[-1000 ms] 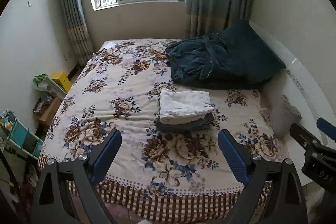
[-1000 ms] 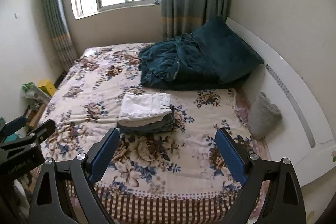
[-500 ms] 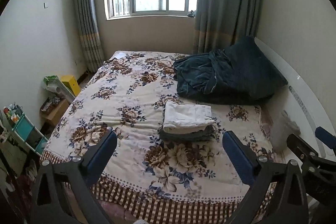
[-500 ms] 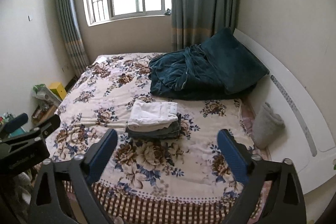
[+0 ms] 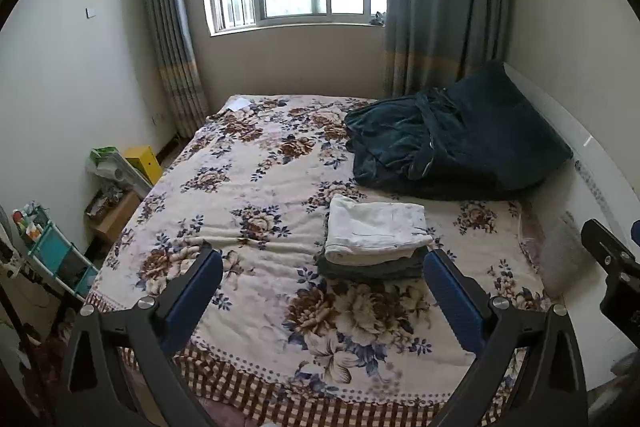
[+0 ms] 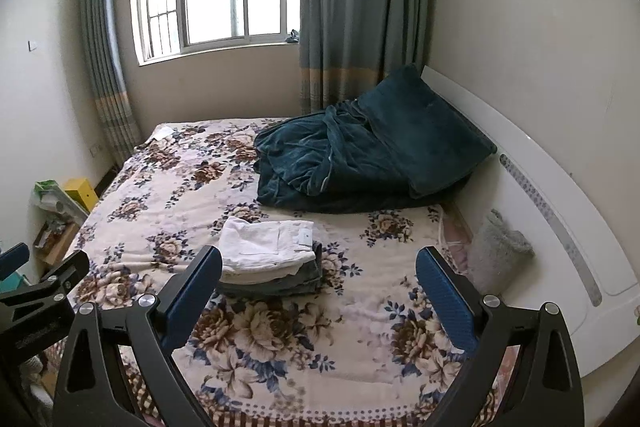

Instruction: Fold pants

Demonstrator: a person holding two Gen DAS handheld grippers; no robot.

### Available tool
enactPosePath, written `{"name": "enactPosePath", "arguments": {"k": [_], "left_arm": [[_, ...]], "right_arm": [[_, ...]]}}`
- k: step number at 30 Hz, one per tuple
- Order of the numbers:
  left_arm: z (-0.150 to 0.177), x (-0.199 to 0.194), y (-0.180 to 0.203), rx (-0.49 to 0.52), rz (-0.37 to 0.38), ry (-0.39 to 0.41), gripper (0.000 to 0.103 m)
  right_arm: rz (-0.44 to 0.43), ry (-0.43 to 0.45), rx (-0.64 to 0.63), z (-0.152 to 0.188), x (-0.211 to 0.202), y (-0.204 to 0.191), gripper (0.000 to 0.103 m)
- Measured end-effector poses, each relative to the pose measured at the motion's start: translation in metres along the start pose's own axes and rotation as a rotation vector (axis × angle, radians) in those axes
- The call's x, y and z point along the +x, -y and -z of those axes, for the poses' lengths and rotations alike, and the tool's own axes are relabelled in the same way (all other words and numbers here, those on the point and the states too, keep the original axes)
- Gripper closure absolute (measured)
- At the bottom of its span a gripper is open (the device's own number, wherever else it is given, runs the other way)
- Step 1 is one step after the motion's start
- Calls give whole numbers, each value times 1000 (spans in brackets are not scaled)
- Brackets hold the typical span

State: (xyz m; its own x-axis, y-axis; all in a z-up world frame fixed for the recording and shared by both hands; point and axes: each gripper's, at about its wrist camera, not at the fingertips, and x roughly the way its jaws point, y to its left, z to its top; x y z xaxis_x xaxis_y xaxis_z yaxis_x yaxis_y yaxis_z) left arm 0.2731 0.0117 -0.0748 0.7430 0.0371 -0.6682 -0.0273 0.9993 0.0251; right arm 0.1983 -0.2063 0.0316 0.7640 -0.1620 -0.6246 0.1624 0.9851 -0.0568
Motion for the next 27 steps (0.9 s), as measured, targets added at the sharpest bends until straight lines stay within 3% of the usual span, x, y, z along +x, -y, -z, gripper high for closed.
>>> {"name": "enactPosePath", "arguments": {"k": [12, 27], "left_arm": [[-4, 23, -3, -2, -7, -24, 0], [-4, 30, -3, 9, -14, -15, 0]], "right_arm": [[-9, -53, -29, 6, 45, -24, 3], [-21, -66, -18, 14, 55, -28, 0]]}}
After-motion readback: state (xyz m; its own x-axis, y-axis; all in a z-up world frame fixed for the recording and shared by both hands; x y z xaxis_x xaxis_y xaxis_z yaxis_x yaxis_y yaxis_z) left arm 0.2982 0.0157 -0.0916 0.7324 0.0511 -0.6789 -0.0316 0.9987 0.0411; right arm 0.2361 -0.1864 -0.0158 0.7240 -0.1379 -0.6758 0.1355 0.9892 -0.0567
